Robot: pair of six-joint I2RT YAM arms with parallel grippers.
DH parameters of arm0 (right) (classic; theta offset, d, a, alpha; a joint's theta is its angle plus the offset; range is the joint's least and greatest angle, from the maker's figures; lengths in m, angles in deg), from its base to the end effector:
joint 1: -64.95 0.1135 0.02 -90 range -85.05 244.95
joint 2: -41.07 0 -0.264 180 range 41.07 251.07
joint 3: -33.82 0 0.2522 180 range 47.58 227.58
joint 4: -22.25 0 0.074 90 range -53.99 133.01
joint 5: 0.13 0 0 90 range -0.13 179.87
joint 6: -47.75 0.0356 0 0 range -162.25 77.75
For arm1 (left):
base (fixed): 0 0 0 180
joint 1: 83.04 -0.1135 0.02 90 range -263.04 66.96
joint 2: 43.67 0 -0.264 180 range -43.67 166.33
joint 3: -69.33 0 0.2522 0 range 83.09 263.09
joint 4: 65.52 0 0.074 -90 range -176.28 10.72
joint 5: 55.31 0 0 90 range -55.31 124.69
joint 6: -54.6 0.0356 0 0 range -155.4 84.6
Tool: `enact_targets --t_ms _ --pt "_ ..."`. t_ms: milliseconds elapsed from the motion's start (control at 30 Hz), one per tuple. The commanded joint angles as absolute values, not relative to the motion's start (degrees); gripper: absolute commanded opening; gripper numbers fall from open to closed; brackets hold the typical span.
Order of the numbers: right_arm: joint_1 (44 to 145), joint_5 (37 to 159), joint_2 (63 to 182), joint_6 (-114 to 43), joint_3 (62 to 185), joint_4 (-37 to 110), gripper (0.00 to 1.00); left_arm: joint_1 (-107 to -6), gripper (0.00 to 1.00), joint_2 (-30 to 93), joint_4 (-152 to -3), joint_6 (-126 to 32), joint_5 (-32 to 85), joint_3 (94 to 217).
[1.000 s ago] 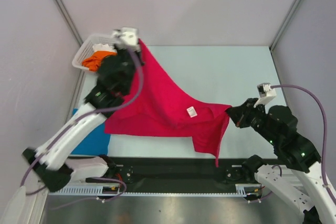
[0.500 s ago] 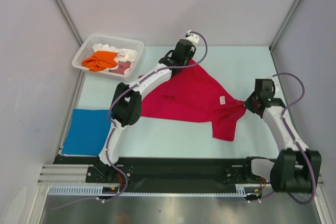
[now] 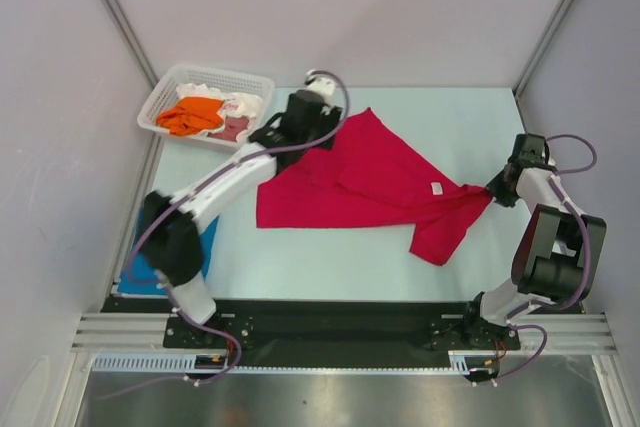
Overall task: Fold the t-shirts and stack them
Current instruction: Flatten the tshirt out
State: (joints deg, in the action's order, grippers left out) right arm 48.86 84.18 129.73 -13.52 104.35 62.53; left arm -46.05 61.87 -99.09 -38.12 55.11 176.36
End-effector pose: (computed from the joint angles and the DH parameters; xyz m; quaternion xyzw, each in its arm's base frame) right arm 0.2977 -0.0895 0.2057 0.3789 0.8833 -0.0175 0.2755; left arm 0.3540 -0.2511 0.3174 0.1717 0.8482 -0.0160 0.5009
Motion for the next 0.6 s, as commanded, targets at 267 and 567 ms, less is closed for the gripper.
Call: enact_targets --t_ms 267,567 --pt "61.93 73.52 117.03 -17.2 104.37 70.1 1.0 -56.76 0.68 20.44 -92.99 -64.74 45.4 128.2" --pt "78.13 71.58 97.35 -11.58 96.98 77.49 0.96 -62.56 0.61 15.57 -91.4 -82.32 49.01 116.22"
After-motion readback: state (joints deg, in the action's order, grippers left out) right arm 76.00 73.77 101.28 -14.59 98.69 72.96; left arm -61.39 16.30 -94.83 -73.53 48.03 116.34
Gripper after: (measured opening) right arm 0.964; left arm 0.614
